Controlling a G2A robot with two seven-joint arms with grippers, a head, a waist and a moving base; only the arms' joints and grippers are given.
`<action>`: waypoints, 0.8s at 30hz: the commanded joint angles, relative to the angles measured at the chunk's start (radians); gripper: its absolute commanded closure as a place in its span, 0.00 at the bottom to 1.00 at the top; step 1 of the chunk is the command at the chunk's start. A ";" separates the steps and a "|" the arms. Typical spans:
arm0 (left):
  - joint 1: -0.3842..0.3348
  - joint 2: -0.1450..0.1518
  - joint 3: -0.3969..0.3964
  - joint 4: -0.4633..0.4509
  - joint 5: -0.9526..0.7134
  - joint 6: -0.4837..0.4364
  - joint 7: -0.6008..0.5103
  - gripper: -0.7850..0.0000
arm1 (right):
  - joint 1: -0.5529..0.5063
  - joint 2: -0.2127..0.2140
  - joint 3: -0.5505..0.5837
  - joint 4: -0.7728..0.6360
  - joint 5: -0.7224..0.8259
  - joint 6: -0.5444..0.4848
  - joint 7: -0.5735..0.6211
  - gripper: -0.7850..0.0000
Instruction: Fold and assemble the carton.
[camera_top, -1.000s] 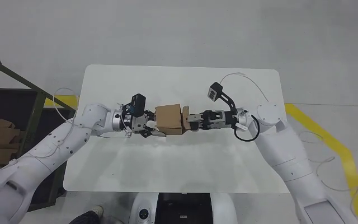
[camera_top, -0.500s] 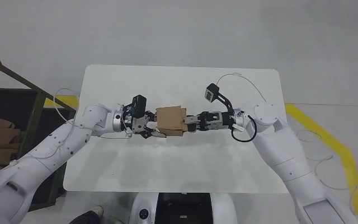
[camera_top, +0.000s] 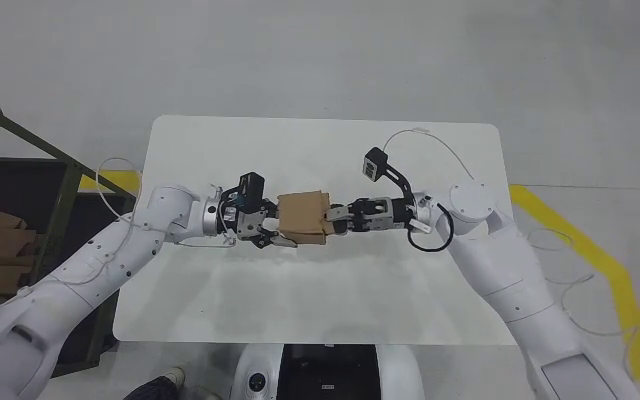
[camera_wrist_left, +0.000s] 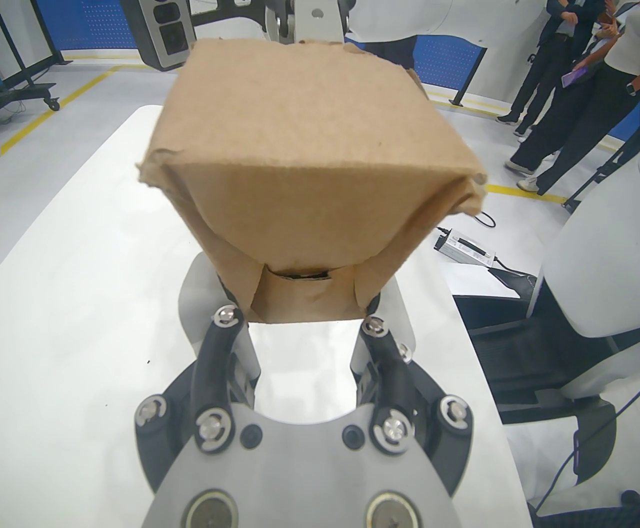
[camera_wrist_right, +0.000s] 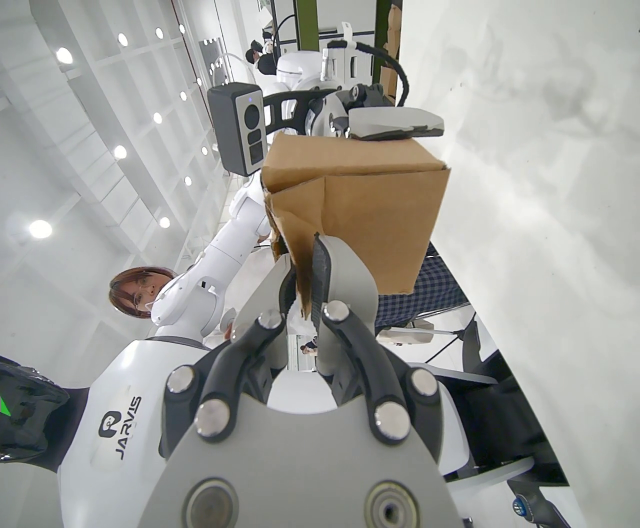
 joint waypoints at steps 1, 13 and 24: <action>0.001 -0.001 -0.002 0.001 0.001 0.000 -0.001 0.58 | 0.000 0.001 0.002 0.001 -0.006 0.006 -0.008 1.00; 0.007 -0.005 -0.010 0.002 0.002 0.000 -0.008 0.58 | 0.008 -0.002 -0.012 -0.025 -0.001 0.011 -0.009 0.96; 0.007 -0.004 -0.004 0.007 -0.007 0.000 -0.015 0.57 | -0.002 0.006 0.000 -0.051 -0.038 0.047 -0.037 0.91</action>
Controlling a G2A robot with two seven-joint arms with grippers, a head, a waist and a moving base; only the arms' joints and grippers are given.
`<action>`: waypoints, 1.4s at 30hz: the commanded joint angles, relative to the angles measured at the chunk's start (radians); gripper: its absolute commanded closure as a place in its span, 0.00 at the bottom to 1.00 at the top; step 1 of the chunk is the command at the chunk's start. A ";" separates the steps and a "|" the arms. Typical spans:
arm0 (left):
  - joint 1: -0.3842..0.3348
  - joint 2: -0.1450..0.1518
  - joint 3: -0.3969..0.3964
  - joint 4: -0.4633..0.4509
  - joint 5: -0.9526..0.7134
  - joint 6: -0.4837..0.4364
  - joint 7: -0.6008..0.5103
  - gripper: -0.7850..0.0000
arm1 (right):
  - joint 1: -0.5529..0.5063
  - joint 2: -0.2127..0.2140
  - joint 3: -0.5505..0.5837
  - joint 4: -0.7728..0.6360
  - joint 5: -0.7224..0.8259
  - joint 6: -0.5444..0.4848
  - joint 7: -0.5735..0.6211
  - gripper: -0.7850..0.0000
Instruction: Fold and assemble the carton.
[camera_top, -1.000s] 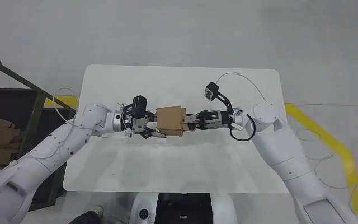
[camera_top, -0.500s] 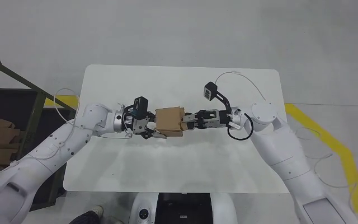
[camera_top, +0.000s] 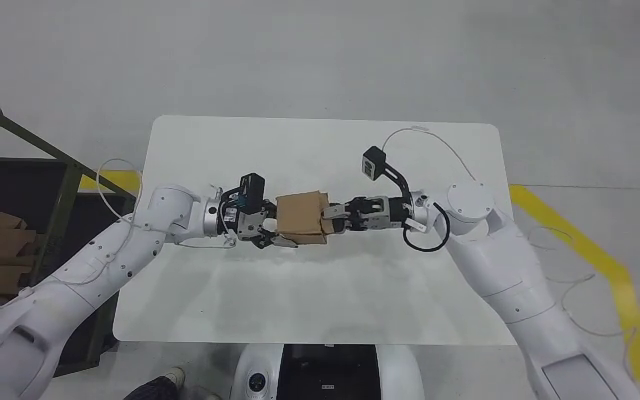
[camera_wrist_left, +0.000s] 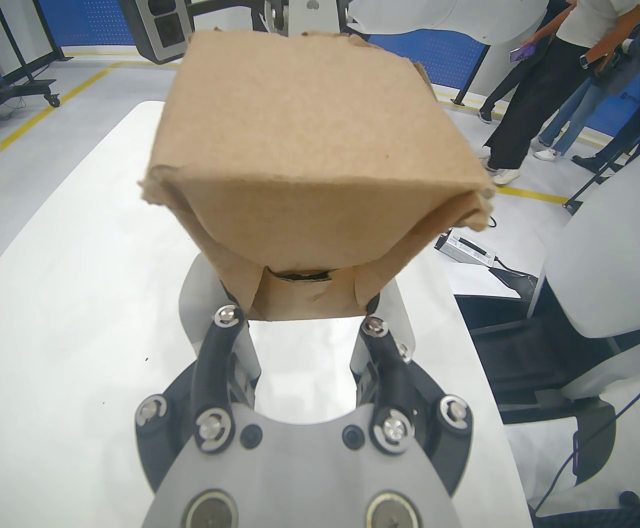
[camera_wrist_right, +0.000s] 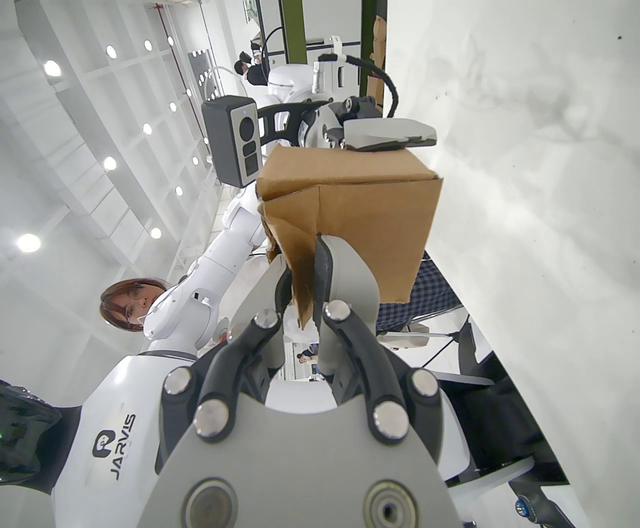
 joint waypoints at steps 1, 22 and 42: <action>-0.001 0.000 0.002 0.003 -0.003 0.000 -0.002 0.57 | -0.001 0.002 0.005 -0.008 -0.005 0.003 -0.003 0.91; -0.026 -0.009 0.039 0.024 -0.028 0.000 -0.060 0.56 | -0.010 0.015 0.018 -0.028 -0.039 0.038 -0.009 0.99; -0.044 -0.022 0.041 0.039 -0.035 0.000 -0.086 0.56 | 0.026 0.009 -0.013 -0.008 -0.027 0.061 0.013 1.00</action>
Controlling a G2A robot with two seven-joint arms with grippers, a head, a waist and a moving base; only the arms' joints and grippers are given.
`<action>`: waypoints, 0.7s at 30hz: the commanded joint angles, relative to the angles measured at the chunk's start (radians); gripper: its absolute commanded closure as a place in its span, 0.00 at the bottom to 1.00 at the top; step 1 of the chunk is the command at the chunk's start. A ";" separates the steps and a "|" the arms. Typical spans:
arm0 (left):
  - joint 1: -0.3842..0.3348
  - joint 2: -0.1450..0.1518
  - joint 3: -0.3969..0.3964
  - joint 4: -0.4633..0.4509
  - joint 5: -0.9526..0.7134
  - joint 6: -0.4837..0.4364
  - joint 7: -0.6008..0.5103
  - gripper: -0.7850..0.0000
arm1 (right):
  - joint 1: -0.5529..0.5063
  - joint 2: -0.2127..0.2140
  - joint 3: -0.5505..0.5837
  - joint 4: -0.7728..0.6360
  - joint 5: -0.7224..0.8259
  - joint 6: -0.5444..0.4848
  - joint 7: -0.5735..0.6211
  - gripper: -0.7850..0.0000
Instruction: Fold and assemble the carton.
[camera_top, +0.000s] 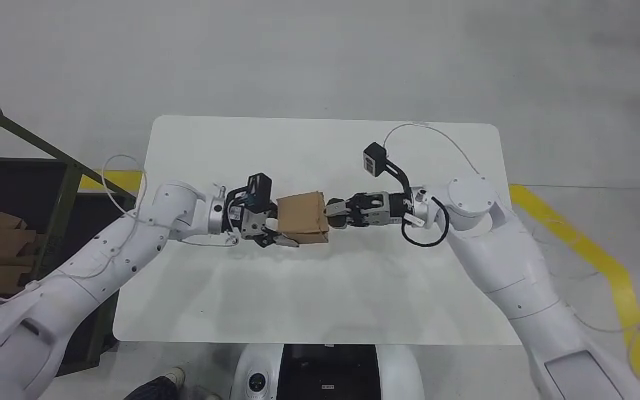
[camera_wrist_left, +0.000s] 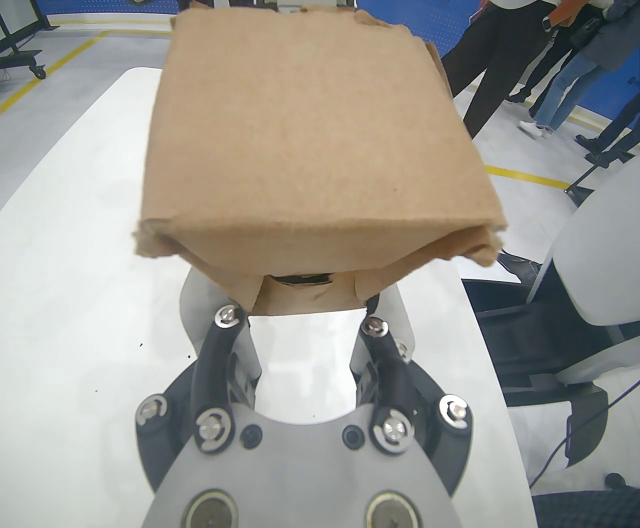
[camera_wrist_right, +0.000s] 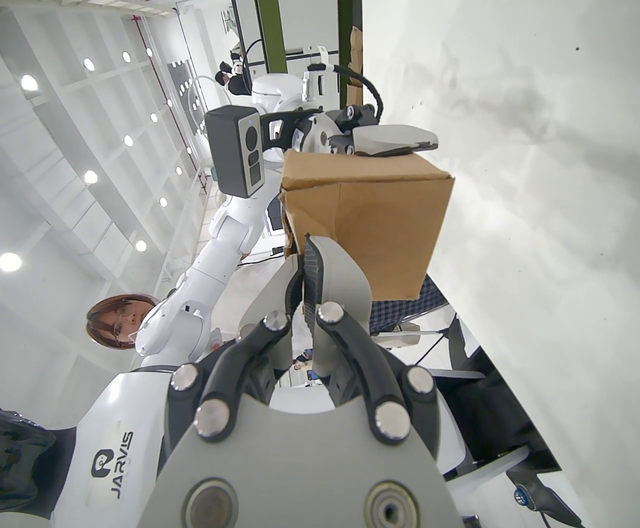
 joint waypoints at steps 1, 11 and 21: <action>0.000 0.000 -0.001 0.002 -0.001 0.000 0.001 0.56 | 0.000 0.000 -0.003 -0.003 0.001 0.008 0.012 1.00; 0.004 -0.001 -0.003 0.000 0.004 0.000 0.000 0.56 | 0.007 -0.006 -0.023 -0.002 0.008 0.001 -0.008 1.00; 0.010 0.002 -0.006 -0.002 -0.001 0.000 0.000 0.56 | 0.014 -0.013 -0.038 0.000 0.022 -0.012 -0.036 1.00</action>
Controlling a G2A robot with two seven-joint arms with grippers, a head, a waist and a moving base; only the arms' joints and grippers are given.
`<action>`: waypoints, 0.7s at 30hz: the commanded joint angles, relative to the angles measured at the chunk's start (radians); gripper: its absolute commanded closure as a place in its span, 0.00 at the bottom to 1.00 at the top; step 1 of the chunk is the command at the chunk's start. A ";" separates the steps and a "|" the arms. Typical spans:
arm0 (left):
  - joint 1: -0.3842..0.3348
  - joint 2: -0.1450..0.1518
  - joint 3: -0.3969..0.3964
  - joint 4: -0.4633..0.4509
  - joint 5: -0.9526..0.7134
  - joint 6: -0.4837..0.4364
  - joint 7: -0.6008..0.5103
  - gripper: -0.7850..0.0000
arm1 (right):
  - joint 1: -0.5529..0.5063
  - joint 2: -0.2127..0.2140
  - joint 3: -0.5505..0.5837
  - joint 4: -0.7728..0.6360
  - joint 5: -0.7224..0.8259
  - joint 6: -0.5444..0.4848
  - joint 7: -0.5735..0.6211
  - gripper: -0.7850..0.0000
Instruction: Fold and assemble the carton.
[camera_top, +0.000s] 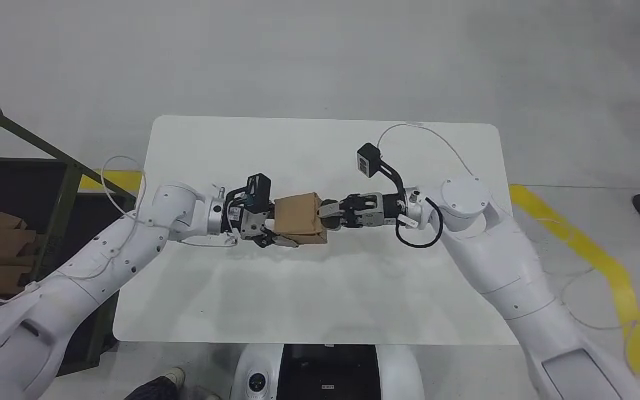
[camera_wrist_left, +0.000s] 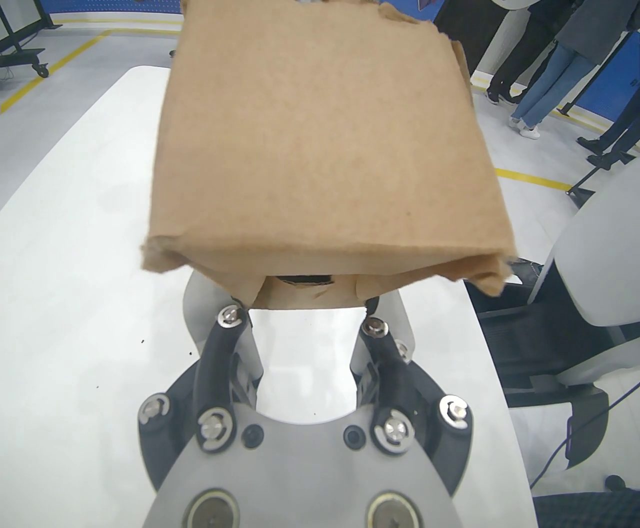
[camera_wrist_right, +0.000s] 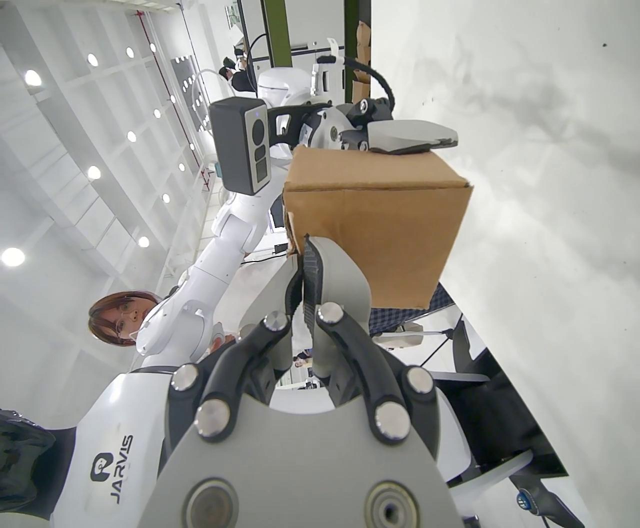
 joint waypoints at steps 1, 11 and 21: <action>0.001 0.000 -0.001 0.001 -0.004 0.000 0.002 0.56 | 0.003 -0.002 -0.006 0.002 0.006 0.001 0.007 1.00; 0.001 0.004 -0.006 0.016 -0.033 0.000 0.007 0.56 | -0.026 0.004 0.012 -0.022 0.022 0.004 0.005 0.87; 0.001 0.004 -0.004 0.020 -0.036 0.000 0.003 0.56 | -0.045 0.011 0.028 -0.060 0.019 0.010 0.006 0.94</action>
